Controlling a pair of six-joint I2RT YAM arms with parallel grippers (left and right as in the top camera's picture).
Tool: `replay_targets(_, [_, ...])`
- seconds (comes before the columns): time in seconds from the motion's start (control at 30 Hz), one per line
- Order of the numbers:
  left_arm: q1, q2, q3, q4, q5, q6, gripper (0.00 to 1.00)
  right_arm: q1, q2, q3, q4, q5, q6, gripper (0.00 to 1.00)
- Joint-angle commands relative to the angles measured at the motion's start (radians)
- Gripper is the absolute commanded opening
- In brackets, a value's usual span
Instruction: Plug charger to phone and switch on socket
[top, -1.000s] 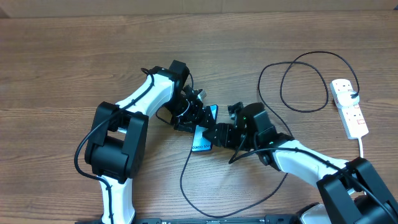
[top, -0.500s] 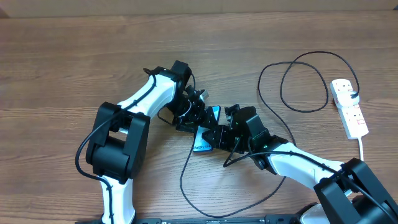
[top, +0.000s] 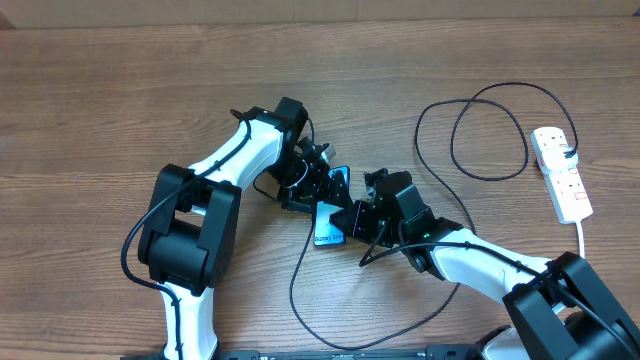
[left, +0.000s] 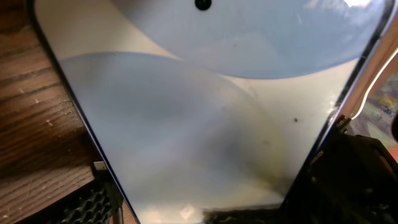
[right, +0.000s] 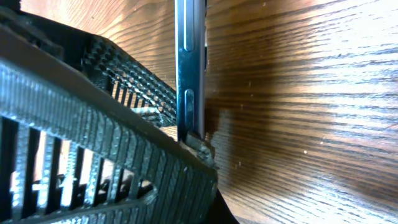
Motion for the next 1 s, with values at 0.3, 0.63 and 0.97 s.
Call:
replay_targets(0.3, [0.044, 0.009, 0.011, -0.009, 0.509, 0.232, 0.78, -0.125, -0.005, 0.013, 0.154, -0.279, 0.007, 0.04])
replay_targets(0.63, [0.079, 0.009, 0.011, 0.065, 0.872, 0.338, 0.66, -0.15, -0.005, 0.013, 0.29, -0.386, 0.149, 0.04])
replay_targets(0.97, [0.072, 0.009, 0.011, 0.106, 0.899, 0.321, 0.42, -0.149, -0.005, 0.013, 0.307, -0.404, 0.173, 0.04])
